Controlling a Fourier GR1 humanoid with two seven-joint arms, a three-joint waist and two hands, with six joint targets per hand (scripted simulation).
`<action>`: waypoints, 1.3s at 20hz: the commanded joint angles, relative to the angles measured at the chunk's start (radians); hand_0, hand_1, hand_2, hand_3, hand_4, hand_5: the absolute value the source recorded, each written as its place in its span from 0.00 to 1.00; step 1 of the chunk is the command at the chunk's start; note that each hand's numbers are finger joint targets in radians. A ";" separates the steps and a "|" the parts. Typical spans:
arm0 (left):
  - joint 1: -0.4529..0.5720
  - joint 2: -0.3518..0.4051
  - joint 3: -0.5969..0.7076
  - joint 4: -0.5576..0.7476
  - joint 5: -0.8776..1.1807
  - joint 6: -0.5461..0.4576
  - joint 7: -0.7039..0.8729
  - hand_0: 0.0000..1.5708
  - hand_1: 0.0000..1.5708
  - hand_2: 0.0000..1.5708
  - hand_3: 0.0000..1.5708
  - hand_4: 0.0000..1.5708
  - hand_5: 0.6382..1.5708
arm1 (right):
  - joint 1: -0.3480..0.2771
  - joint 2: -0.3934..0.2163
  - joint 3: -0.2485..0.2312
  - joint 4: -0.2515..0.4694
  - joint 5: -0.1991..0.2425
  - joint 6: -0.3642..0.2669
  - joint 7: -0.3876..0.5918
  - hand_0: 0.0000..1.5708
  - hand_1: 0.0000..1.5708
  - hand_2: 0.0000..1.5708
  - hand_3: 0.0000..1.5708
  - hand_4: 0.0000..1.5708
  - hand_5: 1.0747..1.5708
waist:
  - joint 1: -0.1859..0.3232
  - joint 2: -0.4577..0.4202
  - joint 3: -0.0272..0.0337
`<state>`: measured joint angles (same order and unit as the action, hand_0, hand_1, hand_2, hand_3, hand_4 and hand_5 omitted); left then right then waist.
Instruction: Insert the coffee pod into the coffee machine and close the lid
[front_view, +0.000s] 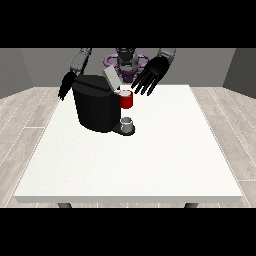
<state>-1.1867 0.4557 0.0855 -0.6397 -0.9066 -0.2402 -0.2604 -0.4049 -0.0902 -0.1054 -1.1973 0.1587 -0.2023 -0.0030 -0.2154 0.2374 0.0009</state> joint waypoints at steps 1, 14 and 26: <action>0.075 -0.092 -0.024 -0.031 0.020 -0.048 0.016 0.00 0.00 0.05 0.00 0.00 1.00 | 0.058 -0.016 -0.032 0.082 -0.014 0.008 -0.026 0.00 0.00 0.00 0.00 0.00 1.00 | 0.088 -0.107 -0.0002; 0.495 -0.400 0.326 0.014 0.481 -0.040 -0.092 0.00 0.00 0.00 0.00 0.25 1.00 | 0.328 0.025 -0.029 0.053 -0.040 0.021 -0.097 0.00 0.00 0.00 0.00 0.00 1.00 | 0.262 -0.441 -0.0011; 0.683 -0.455 0.275 -0.029 0.554 -0.064 -0.016 0.00 0.00 0.00 0.00 0.25 1.00 | 0.205 -0.025 0.069 -0.103 -0.057 0.184 0.010 0.00 0.00 0.00 0.00 0.10 1.00 | 0.350 -0.601 -0.0005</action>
<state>-0.5442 0.0183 0.3799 -0.6537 -0.4006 -0.2822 -0.3187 -0.1934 -0.0877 -0.0601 -1.2890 0.0916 -0.0631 0.0110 0.0922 -0.3135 -0.0004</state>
